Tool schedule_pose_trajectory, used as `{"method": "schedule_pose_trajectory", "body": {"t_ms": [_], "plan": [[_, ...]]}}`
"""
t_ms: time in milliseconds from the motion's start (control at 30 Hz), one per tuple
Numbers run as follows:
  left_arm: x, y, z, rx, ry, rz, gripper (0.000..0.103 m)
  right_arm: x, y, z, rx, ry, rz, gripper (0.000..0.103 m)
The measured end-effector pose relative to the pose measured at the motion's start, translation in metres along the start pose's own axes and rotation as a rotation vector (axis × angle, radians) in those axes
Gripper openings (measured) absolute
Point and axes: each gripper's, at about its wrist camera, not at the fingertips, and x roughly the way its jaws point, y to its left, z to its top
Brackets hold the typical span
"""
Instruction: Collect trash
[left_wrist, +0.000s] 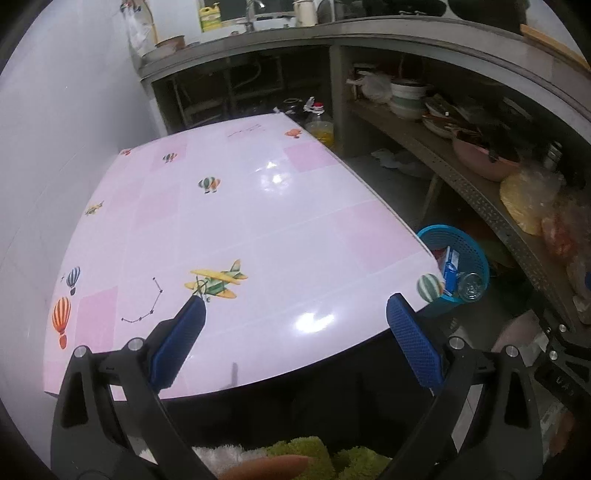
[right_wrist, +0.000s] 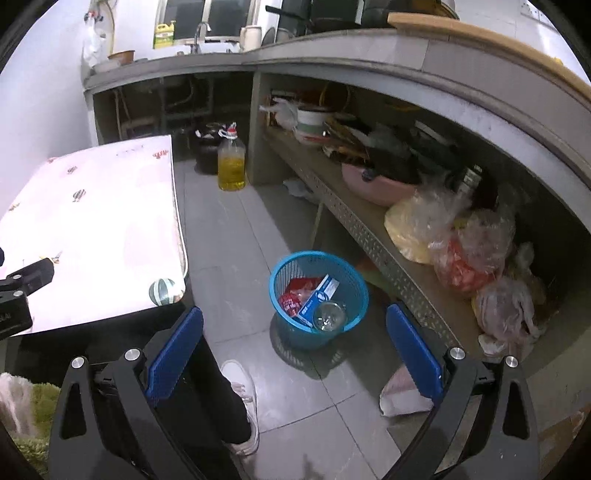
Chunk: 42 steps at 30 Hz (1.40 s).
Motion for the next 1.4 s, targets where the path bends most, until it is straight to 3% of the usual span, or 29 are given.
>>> {"method": "schedule_pose_trajectory", "body": {"t_ms": [367, 1400], "plan": [[0.010, -0.003, 0.005, -0.023, 0.020, 0.003, 0.094, 0.017, -0.016, 0.000, 0.069, 0.076, -0.010, 0.096], [0.010, -0.007, 0.002, -0.057, 0.028, -0.011, 0.094, 0.015, -0.009, 0.002, 0.033, 0.064, -0.008, 0.096]]}}
